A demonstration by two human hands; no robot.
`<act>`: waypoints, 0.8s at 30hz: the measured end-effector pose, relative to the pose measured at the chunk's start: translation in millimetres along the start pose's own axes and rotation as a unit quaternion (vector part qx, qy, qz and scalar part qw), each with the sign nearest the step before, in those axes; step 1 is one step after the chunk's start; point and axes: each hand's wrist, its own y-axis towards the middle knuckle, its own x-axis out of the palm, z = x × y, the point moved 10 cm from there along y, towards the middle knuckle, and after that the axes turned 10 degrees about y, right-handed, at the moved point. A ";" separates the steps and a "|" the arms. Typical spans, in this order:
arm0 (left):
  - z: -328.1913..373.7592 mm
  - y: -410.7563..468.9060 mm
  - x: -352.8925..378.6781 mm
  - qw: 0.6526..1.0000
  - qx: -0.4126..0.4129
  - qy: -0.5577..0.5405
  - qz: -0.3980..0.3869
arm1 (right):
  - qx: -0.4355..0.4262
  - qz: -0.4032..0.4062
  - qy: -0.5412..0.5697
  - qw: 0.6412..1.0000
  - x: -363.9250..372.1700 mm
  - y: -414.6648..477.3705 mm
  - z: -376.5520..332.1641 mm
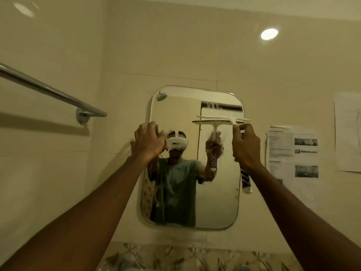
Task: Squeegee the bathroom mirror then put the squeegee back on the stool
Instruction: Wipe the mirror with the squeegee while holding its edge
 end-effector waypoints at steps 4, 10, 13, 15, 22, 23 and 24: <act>-18.2 27.7 7.0 0.999 -0.009 -0.035 0.019 | -0.008 0.032 -0.043 0.999 6.4 33.5 -7.5; -32.6 58.9 14.7 0.995 -0.017 -0.090 0.051 | 0.009 0.030 -0.122 0.992 17.8 86.4 -21.9; -37.8 69.2 15.0 0.990 -0.038 -0.113 0.070 | 0.007 0.023 -0.160 0.987 25.8 100.4 -28.7; -41.0 73.3 13.2 0.988 -0.041 -0.119 0.093 | 0.006 0.015 -0.182 0.983 31.4 104.3 -31.8; -34.0 77.5 13.6 0.983 -0.001 -0.111 0.147 | 0.022 -0.014 -0.233 0.972 45.3 108.3 -28.3; -33.4 76.6 12.7 0.982 0.002 -0.107 0.156 | 0.024 -0.014 -0.228 0.973 46.2 107.0 -28.2; -33.1 76.0 11.7 0.981 0.005 -0.101 0.166 | 0.026 -0.014 -0.224 0.974 47.0 104.4 -27.6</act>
